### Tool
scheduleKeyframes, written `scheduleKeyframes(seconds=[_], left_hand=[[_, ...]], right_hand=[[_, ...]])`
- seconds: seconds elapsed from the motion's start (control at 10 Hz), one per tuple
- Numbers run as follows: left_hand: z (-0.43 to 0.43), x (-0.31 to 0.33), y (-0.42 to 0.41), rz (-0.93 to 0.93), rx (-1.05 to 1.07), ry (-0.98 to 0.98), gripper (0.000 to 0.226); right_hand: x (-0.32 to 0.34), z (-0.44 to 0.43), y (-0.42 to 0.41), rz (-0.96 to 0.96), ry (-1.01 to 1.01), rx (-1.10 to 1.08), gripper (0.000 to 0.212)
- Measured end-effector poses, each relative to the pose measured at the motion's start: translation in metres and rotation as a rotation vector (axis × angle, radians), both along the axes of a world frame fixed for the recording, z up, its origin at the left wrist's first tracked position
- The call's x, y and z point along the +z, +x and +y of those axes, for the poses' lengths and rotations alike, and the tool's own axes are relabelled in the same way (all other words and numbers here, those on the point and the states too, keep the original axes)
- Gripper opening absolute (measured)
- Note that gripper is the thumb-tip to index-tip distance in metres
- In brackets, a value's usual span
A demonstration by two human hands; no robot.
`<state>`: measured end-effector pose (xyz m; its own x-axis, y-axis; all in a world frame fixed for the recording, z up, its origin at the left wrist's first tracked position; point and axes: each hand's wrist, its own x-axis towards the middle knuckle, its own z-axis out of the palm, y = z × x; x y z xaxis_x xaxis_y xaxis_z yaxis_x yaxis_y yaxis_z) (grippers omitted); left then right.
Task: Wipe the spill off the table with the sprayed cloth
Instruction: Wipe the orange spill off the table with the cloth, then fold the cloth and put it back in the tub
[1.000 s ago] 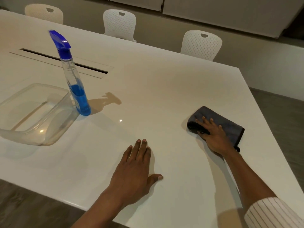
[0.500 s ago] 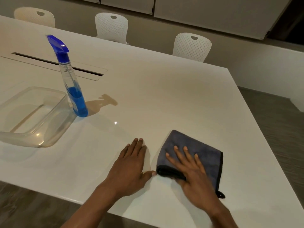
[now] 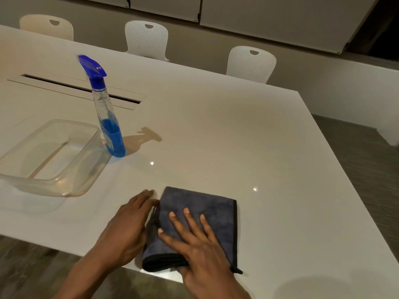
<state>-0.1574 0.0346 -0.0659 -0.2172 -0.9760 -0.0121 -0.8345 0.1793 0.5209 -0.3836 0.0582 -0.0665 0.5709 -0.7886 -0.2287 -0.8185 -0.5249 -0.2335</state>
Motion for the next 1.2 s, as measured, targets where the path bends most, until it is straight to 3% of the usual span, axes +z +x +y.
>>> scheduleKeyframes(seconds=[0.1, 0.2, 0.3, 0.4, 0.5, 0.6, 0.7, 0.8, 0.9, 1.0, 1.1, 1.2], left_hand=[[0.008, 0.001, 0.015, 0.08, -0.021, -0.003, 0.069], [0.012, 0.001, 0.029, 0.192, -0.025, -0.03, 0.063], [0.019, 0.008, 0.041, 0.324, -0.031, 0.035, 0.074], [0.025, 0.029, 0.051, 0.356, -0.058, 0.006, 0.076], [0.023, 0.037, 0.06, 0.541, -0.077, 0.075, 0.048], [0.022, 0.047, 0.067, 0.775, -0.03, 0.117, 0.036], [0.017, 0.057, 0.061, 0.998, 0.08, 0.159, 0.052], [0.011, 0.063, 0.053, 1.121, 0.087, 0.286, 0.054], [0.005, 0.071, 0.044, 1.144, 0.102, 0.369, 0.031], [-0.001, 0.077, 0.041, 1.161, 0.151, 0.343, 0.037], [-0.006, 0.08, 0.047, 1.158, 0.187, 0.332, 0.034], [-0.007, 0.08, 0.059, 1.111, 0.189, 0.394, 0.037]], right_hand=[[0.001, 0.002, 0.008, -0.149, 0.043, 0.088, 0.065], [0.005, 0.004, 0.009, -0.208, 0.113, 0.124, 0.048], [0.017, 0.011, 0.009, -0.311, 0.22, 0.127, 0.086], [0.046, 0.015, 0.011, -0.448, 0.5, 0.09, 0.097], [0.062, 0.016, 0.006, -0.84, 0.777, -0.158, 0.073], [0.091, 0.021, 0.011, -1.261, 0.648, -0.52, 0.052], [0.102, 0.012, 0.016, -1.547, 0.503, -0.669, 0.077], [0.122, -0.003, 0.023, -1.659, 0.631, -0.671, 0.082], [0.125, -0.018, 0.027, -1.737, 0.689, -0.73, 0.085], [0.127, -0.027, 0.03, -1.679, 0.686, -0.838, 0.049], [0.12, -0.033, 0.022, -1.476, 0.705, -0.838, 0.038], [0.115, -0.032, 0.018, -1.303, 0.778, -0.793, 0.042]])
